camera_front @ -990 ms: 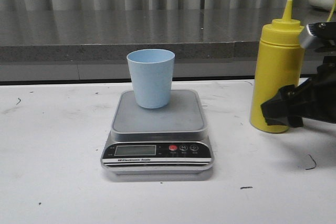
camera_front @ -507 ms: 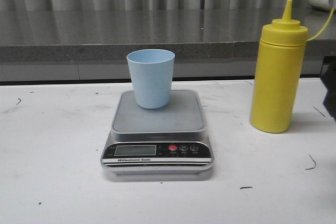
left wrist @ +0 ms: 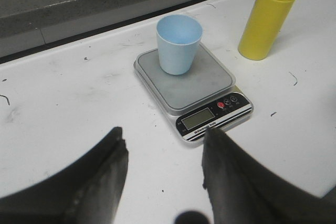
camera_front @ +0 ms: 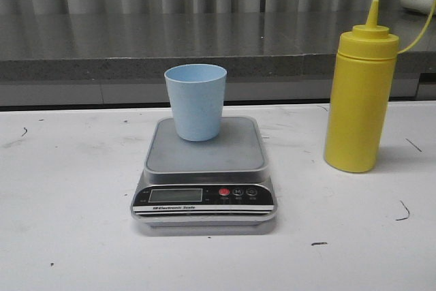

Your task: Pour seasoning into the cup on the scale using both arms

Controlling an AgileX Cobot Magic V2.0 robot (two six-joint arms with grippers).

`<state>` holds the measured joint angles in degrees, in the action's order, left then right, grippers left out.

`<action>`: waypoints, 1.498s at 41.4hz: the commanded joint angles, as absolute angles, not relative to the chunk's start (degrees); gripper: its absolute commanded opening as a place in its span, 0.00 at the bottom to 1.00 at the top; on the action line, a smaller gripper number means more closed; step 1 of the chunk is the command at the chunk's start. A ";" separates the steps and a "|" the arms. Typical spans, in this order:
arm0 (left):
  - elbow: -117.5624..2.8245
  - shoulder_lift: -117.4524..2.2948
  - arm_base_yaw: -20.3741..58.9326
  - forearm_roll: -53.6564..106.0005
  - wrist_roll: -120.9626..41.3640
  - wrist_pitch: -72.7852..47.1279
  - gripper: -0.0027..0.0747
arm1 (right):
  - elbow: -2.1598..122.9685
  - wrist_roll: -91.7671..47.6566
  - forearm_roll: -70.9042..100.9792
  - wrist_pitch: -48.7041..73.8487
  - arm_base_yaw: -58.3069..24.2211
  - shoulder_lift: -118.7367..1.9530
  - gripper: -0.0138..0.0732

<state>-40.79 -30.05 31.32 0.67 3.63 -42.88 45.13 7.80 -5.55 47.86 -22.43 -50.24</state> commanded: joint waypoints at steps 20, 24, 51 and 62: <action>-42.32 -30.27 31.45 1.03 4.02 -38.77 0.47 | 43.09 2.21 0.54 47.04 -22.67 -30.68 0.82; -42.32 -30.27 31.45 1.03 4.02 -38.77 0.47 | 43.09 2.21 0.37 46.99 -22.67 -30.62 0.82; -42.32 -30.27 31.45 1.03 4.02 -39.02 0.08 | 43.09 2.21 -0.85 45.70 -22.67 -30.62 0.03; -42.32 -30.27 31.45 1.03 4.02 -39.02 0.01 | 43.09 2.21 -0.91 46.56 -22.67 -30.67 0.02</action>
<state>-40.79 -30.05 31.32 0.67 3.63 -42.88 41.72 2.83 -0.41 49.84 -22.43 -30.53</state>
